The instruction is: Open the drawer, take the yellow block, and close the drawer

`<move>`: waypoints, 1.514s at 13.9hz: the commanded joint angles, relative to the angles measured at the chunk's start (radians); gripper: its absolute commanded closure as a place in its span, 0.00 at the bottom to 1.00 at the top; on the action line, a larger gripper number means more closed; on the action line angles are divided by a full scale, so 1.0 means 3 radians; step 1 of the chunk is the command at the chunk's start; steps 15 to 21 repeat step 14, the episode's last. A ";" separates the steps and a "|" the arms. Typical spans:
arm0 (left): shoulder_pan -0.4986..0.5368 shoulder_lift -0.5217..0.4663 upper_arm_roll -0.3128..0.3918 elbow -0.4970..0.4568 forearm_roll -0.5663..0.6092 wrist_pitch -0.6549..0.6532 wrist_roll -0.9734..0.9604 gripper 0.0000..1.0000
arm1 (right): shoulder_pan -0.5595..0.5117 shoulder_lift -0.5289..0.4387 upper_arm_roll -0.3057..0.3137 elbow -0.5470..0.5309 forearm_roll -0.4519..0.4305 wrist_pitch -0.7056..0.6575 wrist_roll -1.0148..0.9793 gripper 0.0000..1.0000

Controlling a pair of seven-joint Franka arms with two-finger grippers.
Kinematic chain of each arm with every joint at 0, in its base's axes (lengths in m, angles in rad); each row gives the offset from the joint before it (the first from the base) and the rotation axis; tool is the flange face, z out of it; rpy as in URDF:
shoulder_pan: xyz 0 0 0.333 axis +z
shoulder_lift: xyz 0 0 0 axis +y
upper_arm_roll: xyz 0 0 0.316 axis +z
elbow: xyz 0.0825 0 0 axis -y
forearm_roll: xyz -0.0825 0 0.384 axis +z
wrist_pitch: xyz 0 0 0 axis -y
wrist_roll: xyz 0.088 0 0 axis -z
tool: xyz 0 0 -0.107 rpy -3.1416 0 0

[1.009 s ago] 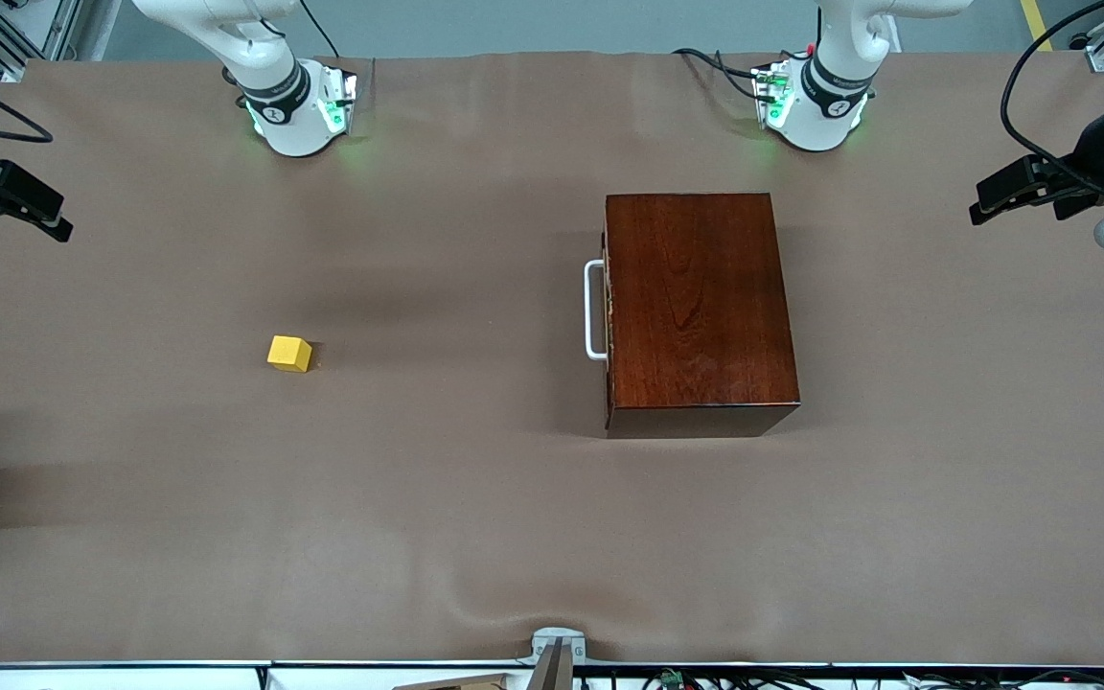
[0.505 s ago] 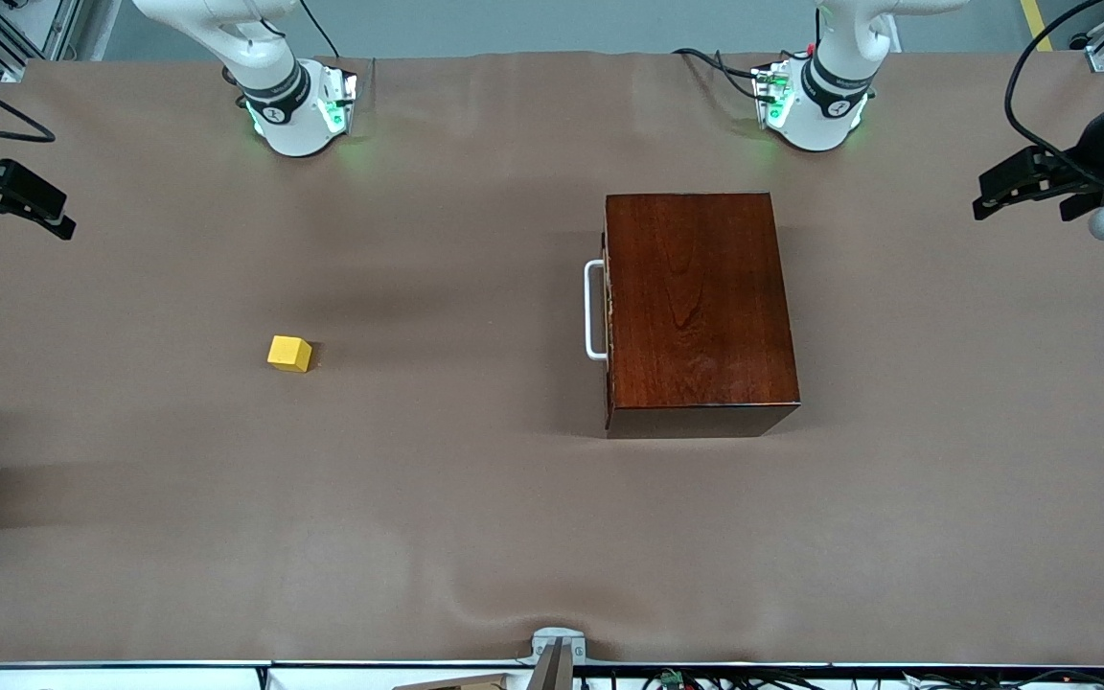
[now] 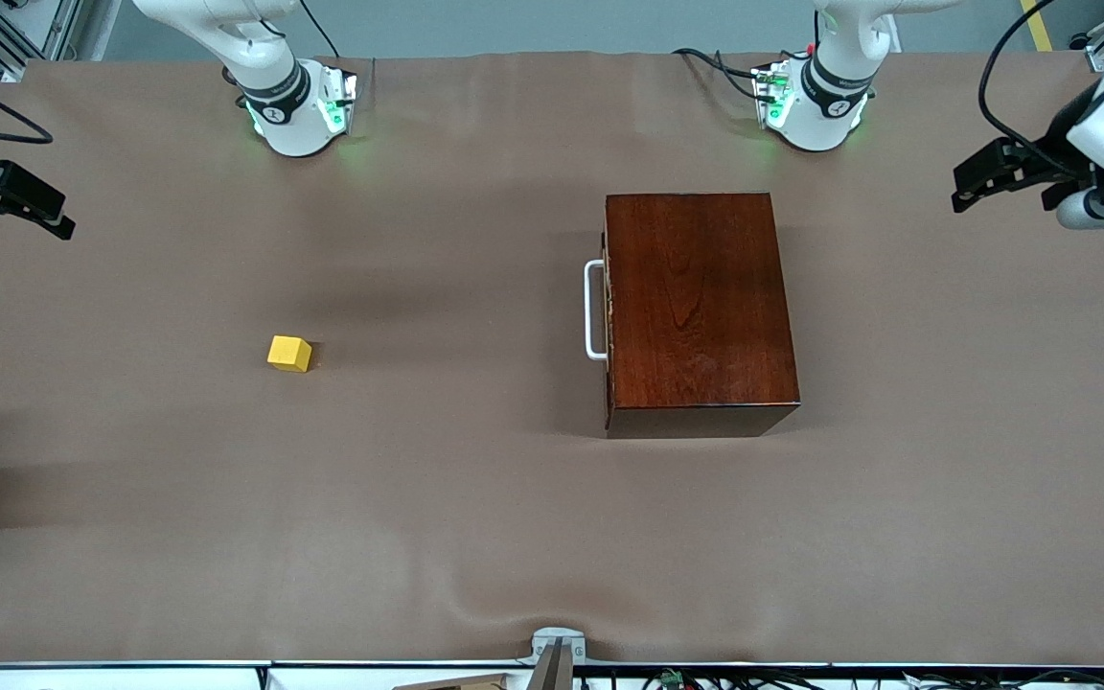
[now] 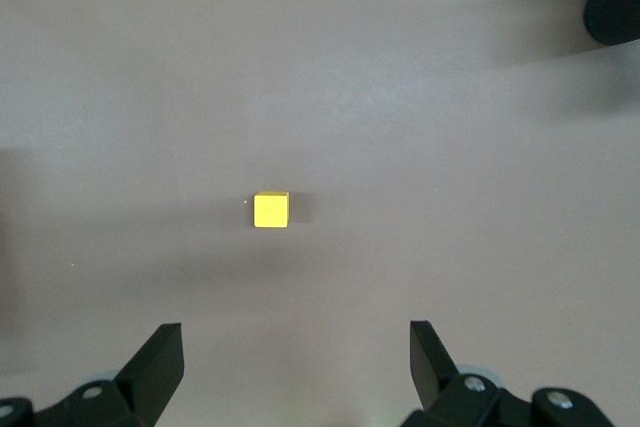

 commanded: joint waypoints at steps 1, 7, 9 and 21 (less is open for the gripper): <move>0.0073 -0.0169 -0.0076 -0.0139 0.0074 0.0004 -0.0041 0.00 | -0.0074 0.0049 0.0043 0.0071 0.0083 -0.0055 -0.0026 0.00; 0.0083 -0.0404 -0.0061 -0.0420 0.0064 0.0157 -0.0072 0.00 | -0.0084 0.0049 0.0043 0.0066 0.0094 -0.0055 -0.0021 0.00; 0.0083 -0.0379 -0.0036 -0.0379 0.0074 0.0157 -0.0021 0.00 | -0.0074 0.0049 0.0043 0.0066 0.0094 -0.0055 -0.0021 0.00; 0.0078 -0.0333 -0.0036 -0.0313 0.0074 0.0137 -0.0051 0.00 | -0.0094 0.0049 0.0043 0.0056 0.0094 -0.0060 -0.0026 0.00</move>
